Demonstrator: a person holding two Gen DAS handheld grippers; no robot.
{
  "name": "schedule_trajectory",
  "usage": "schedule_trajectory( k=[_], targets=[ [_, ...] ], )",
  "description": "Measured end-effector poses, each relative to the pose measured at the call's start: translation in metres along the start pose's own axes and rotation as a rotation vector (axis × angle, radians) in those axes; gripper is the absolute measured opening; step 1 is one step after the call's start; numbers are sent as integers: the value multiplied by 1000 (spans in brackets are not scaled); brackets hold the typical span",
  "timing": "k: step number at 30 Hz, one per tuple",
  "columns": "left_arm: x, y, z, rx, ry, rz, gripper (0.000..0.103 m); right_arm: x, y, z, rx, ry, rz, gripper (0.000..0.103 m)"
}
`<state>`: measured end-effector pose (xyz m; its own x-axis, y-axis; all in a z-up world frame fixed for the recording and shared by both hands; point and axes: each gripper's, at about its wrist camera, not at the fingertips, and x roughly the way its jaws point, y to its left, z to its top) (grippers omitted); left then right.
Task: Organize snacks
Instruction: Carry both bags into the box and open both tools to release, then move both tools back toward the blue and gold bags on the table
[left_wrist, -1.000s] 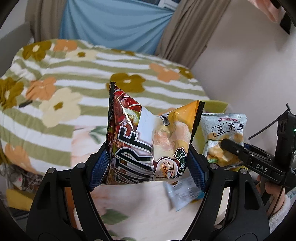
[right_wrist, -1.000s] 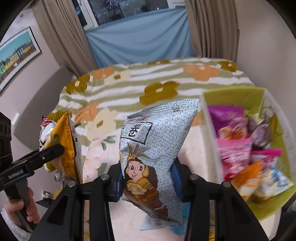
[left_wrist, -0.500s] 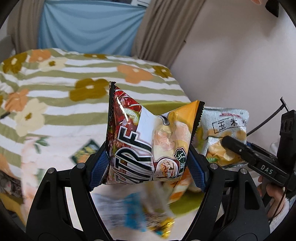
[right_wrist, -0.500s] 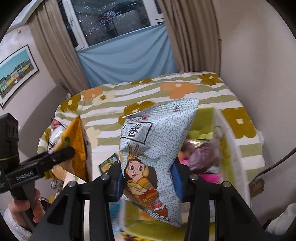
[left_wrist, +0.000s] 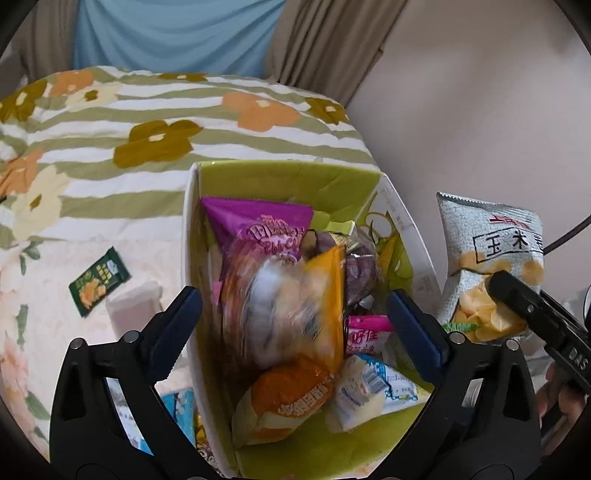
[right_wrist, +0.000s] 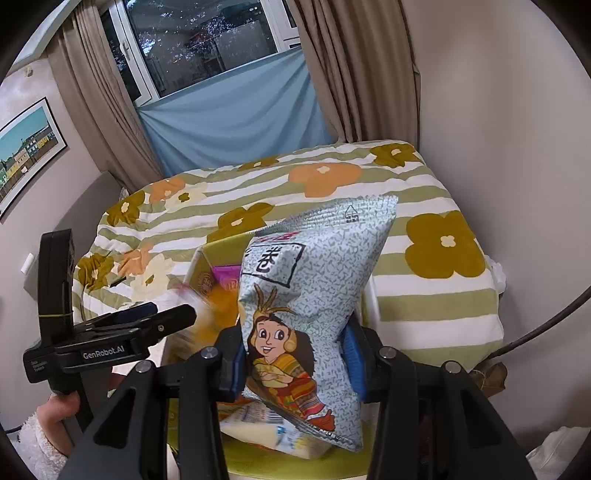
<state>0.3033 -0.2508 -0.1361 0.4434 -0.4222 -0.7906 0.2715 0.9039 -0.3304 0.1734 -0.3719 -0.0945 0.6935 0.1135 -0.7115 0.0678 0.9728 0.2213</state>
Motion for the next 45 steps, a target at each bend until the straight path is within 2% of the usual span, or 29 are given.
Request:
schedule_trajectory(
  k=[7,20,22,23,24,26,36,40,45],
  targets=[
    [-29,28,-20,-65,-34,40,100,10,-9,3,-13,15,40,40],
    [-56,49,-31,-95,-60,145,100,52,3,17,-67,87,105,40],
    [-57,51,-32,-92,-55,164,100,57,4,18,-67,80,98,46],
    [-57,52,-33,-92,-54,168,100,58,3,17,-67,78,95,59],
    [-58,54,-34,-95,-52,169,100,61,3,17,-67,79,97,82],
    [-59,55,-36,-99,-51,166,100,61,2,16,-66,66,101,100],
    [-75,60,-47,-100,-55,180,100,51,10,3,-130,36,99,101],
    [-91,64,-50,-99,-70,197,100,43,14,3,-124,33,137,101],
    [-121,75,-57,-97,-105,213,100,27,31,4,-163,10,135,101]
  ],
)
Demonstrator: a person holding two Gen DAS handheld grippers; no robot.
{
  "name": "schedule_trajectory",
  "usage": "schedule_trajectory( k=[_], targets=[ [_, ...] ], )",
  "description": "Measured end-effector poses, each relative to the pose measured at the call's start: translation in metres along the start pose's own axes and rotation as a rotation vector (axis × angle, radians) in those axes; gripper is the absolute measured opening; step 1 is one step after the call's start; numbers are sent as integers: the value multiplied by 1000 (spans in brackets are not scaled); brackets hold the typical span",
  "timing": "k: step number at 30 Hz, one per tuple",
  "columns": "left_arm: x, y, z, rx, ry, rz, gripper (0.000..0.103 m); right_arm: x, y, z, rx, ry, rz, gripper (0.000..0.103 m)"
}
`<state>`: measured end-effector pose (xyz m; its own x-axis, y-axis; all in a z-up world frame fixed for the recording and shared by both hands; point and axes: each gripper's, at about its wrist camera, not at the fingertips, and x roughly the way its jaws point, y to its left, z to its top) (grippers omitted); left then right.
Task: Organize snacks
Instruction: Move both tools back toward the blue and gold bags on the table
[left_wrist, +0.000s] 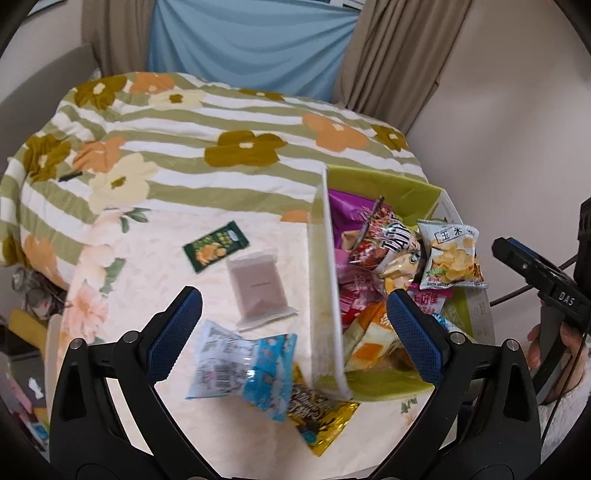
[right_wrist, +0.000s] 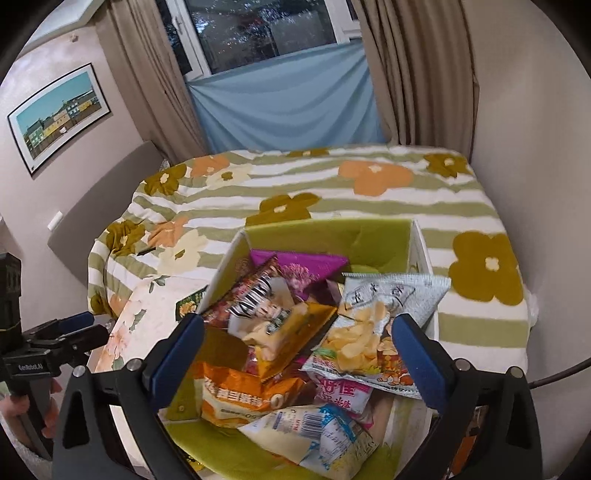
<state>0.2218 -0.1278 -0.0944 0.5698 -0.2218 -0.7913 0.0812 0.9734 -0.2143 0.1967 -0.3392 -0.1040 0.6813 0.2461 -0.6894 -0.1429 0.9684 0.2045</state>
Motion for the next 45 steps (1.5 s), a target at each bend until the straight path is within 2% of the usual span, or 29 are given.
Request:
schedule_trajectory(
  k=[7,15,20,26,29,36,42,45],
  targets=[
    [-34,40,0,20,-32,-28,100,-34,43,-6,-17,-66,-3,101],
    [-50,82,-3,105,1,-78,100,-54,106,-33,-11,-105,-81,101],
    [-52,95,-10,207,21,-128,100,-55,139,-51,-4,-85,-127,101],
    [-30,98,-26,396,73,-207,100,-46,164,-79,40,-43,-181,101],
    [-4,95,-40,504,139,-251,100,-33,171,-98,53,-5,-198,101],
    [47,72,-66,815,246,-324,100,11,177,-145,43,112,-199,101],
    [82,55,-76,1021,302,-305,100,59,164,-174,-10,249,-204,101],
    [96,47,-76,1089,324,-300,100,73,157,-182,-28,278,-201,101]
  ],
)
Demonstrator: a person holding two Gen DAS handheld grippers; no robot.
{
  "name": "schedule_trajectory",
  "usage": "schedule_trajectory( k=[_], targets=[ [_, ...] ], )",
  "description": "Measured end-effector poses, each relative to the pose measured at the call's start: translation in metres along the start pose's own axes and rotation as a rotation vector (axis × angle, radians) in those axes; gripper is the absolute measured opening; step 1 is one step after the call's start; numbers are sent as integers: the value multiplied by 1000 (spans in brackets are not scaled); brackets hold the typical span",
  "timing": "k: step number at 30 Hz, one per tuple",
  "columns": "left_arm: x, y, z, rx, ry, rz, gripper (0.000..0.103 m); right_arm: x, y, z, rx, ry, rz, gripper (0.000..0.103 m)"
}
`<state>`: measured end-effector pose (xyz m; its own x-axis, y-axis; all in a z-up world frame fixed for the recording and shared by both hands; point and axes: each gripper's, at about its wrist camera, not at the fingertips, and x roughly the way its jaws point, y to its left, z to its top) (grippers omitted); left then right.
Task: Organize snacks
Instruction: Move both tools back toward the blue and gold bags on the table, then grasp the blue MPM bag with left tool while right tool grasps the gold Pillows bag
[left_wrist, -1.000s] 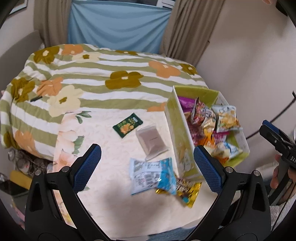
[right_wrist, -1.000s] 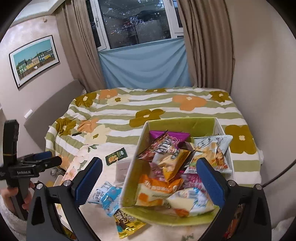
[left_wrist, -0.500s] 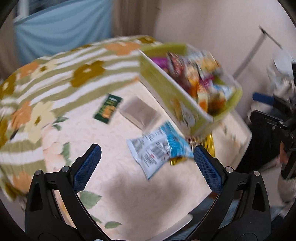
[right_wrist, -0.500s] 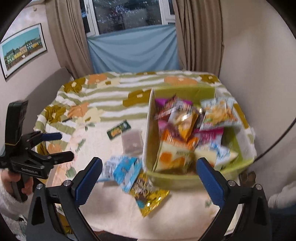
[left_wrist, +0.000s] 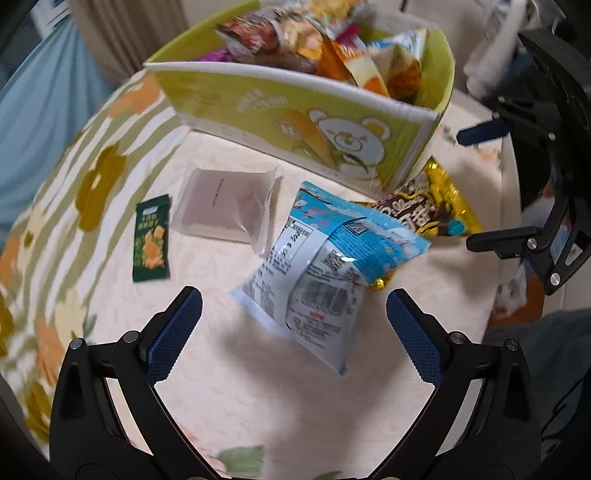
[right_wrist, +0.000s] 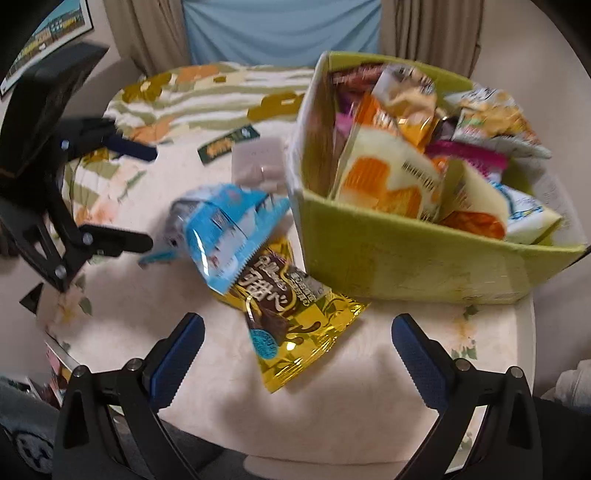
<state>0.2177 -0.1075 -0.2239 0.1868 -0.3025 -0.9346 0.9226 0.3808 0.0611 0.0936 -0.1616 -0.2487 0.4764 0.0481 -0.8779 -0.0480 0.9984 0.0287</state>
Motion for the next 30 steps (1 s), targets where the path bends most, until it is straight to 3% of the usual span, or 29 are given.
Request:
schedule_trajectory(
  k=[7,19,25,26,27,30],
  targets=[
    [28,6,16,62,63,-85,100,22,-4,3,-37,33,17,101],
    [64,7,34,116,94,-159,99,36,2,4,-103,54,59,101],
    [72,7,35,126,118,-179,91,36,-3,3,-113,52,77,101],
    [72,7,35,127,125,-178,88,37,-3,3,-114,55,85,101],
    [73,7,35,122,136,-198,73,36,-5,1,-116,58,92,101],
    [79,7,33,101,175,-202,69,35,-5,-4,-133,61,97,101]
  ],
)
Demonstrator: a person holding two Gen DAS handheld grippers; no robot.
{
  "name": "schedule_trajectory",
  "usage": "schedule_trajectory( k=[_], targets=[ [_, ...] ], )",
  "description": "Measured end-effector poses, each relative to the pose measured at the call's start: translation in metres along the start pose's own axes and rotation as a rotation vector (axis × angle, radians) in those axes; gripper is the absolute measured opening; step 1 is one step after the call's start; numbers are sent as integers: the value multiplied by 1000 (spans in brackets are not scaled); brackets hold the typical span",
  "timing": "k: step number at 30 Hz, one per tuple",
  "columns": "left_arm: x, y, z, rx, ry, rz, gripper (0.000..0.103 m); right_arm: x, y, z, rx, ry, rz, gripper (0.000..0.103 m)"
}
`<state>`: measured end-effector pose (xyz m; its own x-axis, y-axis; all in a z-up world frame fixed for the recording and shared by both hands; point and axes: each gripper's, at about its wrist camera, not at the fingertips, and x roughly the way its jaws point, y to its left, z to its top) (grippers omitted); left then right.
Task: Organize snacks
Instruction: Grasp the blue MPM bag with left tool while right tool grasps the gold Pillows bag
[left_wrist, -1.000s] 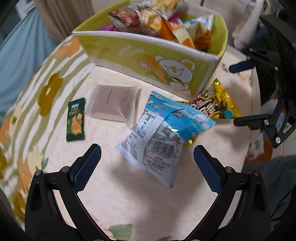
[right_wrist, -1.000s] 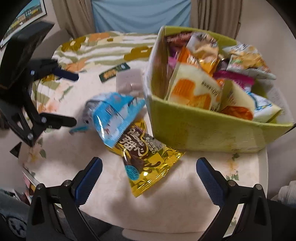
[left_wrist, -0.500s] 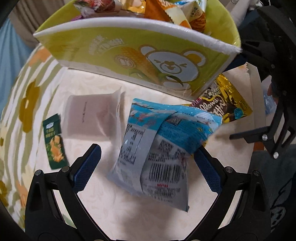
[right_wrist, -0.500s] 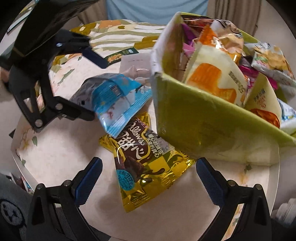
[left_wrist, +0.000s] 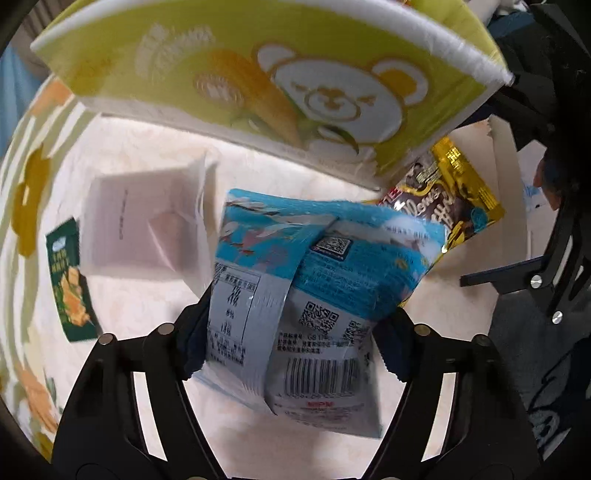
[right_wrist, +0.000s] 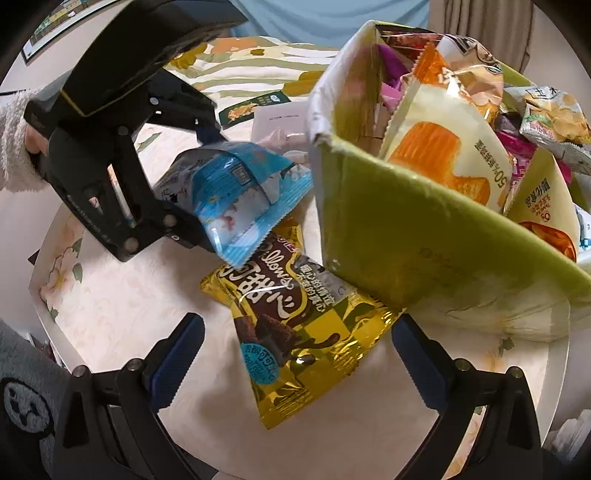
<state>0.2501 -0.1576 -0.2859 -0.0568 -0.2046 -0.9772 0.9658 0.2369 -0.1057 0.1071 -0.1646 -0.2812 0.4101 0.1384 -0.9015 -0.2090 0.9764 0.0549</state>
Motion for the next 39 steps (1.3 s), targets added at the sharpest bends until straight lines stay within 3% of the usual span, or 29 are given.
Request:
schedule_trajectory(
  k=[8,14,19,24,29,31,37,39],
  targets=[
    [-4,6,-20,-91,-10,13,65,0,14,-3,-35,2,37,101],
    [-11,19,-50,-289,-21,36,65,-3,28,-10,-55,-9,79,101],
    [-15,18,-75,-390,-30,80,65,-14,31,-18,-93,-15,29,101],
    [-17,22,-97,-491,-49,69,65,-34,15,-21,-87,-53,-11,101],
    [-13,18,-107,-543,-63,63,65,-33,17,-9,-127,-84,-9,101],
    [-7,15,-98,-548,-61,67,65,-23,21,-3,-149,-90,0,101],
    [-10,10,-106,-594,-43,96,65,-3,33,1,-154,-58,61,100],
    [-12,10,-111,-622,-50,93,65,-2,41,-3,-171,-42,69,94]
  ],
)
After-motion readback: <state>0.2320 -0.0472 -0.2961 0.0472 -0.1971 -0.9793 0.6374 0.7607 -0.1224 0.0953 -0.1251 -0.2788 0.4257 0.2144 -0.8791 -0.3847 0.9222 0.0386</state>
